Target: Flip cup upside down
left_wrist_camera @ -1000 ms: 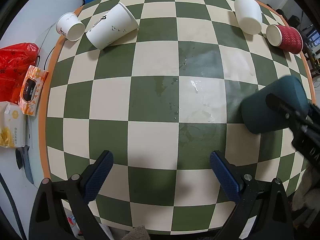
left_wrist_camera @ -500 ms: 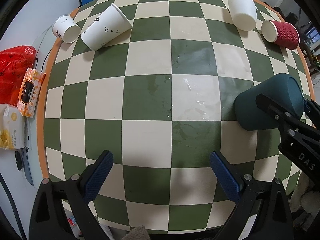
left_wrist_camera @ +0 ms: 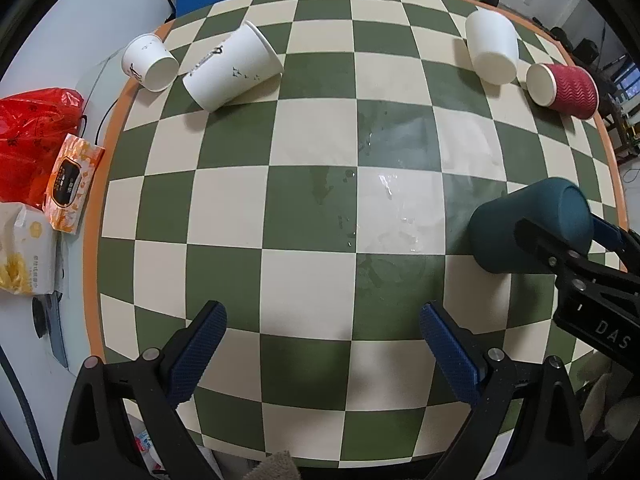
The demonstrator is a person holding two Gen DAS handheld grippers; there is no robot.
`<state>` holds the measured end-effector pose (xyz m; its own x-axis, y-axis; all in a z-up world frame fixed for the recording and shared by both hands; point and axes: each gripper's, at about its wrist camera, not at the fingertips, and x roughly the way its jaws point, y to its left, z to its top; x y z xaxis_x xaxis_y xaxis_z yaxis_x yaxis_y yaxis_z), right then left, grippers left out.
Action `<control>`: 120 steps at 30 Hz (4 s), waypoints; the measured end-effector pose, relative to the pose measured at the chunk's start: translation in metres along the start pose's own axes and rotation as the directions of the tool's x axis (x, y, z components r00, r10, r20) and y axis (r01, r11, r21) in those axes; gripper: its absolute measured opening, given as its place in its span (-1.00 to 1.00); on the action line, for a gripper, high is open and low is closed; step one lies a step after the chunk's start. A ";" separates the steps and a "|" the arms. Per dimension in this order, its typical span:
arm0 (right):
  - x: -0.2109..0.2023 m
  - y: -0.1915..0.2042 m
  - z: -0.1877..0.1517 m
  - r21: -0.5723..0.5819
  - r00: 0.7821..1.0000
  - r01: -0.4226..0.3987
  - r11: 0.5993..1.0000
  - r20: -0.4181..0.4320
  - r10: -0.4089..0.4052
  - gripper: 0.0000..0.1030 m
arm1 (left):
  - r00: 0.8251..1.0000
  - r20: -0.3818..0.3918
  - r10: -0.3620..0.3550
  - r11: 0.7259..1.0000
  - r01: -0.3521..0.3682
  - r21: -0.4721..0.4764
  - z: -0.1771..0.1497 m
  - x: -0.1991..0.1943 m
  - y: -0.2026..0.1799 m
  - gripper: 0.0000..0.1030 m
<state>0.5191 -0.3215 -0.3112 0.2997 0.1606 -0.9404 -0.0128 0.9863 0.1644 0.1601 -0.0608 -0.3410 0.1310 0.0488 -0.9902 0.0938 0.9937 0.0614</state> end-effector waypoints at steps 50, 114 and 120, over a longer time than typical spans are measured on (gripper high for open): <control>-0.441 0.043 -0.125 0.134 0.919 0.160 0.978 0.341 -0.197 0.84 | 0.896 0.439 -0.065 0.997 0.078 -0.011 -0.121 -0.346 0.003 0.93; -0.402 0.042 -0.091 0.116 0.953 0.148 0.982 0.250 -0.173 0.95 | 0.907 0.420 -0.015 0.999 0.035 -0.038 -0.115 -0.343 0.017 1.00; -0.404 0.041 -0.094 0.119 0.950 0.150 0.982 0.257 -0.176 0.95 | 0.906 0.423 -0.016 0.999 0.034 -0.036 -0.114 -0.345 0.019 1.00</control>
<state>0.3078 -0.3429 0.0474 0.5322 -0.0306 -0.8461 0.1454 0.9878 0.0558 0.0037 -0.0476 -0.0127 0.5347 -0.0142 -0.8449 0.0625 0.9978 0.0228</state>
